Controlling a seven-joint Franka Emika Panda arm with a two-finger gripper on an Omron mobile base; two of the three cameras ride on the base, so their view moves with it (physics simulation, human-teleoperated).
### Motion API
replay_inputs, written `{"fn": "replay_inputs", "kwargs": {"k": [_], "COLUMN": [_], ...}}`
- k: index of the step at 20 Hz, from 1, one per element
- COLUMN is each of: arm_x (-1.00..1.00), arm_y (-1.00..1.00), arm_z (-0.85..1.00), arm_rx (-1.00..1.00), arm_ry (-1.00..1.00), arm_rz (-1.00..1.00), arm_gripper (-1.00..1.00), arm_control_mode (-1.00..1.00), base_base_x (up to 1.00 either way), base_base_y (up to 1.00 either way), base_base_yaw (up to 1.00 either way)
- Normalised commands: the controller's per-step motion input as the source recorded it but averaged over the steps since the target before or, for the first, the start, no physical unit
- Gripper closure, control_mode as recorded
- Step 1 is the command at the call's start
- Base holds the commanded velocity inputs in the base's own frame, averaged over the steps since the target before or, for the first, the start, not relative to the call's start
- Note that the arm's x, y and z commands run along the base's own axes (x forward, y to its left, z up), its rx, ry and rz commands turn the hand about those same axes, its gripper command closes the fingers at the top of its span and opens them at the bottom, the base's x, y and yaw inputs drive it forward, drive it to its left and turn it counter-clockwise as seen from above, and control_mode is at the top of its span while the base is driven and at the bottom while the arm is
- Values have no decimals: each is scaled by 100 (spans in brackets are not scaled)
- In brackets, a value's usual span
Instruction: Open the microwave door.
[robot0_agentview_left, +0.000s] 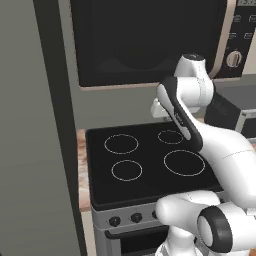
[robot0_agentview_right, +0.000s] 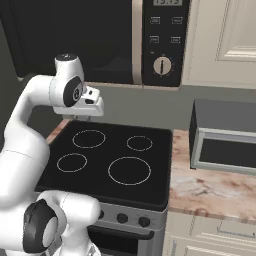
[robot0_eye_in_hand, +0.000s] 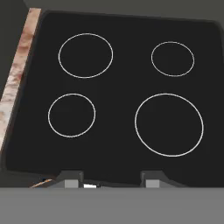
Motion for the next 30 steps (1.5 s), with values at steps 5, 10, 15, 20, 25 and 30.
{"fn": "replay_inputs", "kwargs": {"k": [5,10,15,20,25,30], "arm_x": [-10,-75,-77,-47,-53,2], "arm_y": [0,-13,-41,-58,-54,-28], "arm_z": [0,15,46,79,79,20], "arm_rx": [0,8,18,13,4,1], "arm_ry": [-6,-41,-62,-64,-73,-43], "arm_rz": [0,0,0,0,0,0], "arm_gripper": [-100,-100,-100,-100,-100,-100], "arm_control_mode": [-100,-100,-100,-100,-100,-100], "base_base_x": [0,0,0,0,0,0], "base_base_y": [0,0,0,0,0,0], "base_base_yaw": [0,0,0,0,0,0]}}
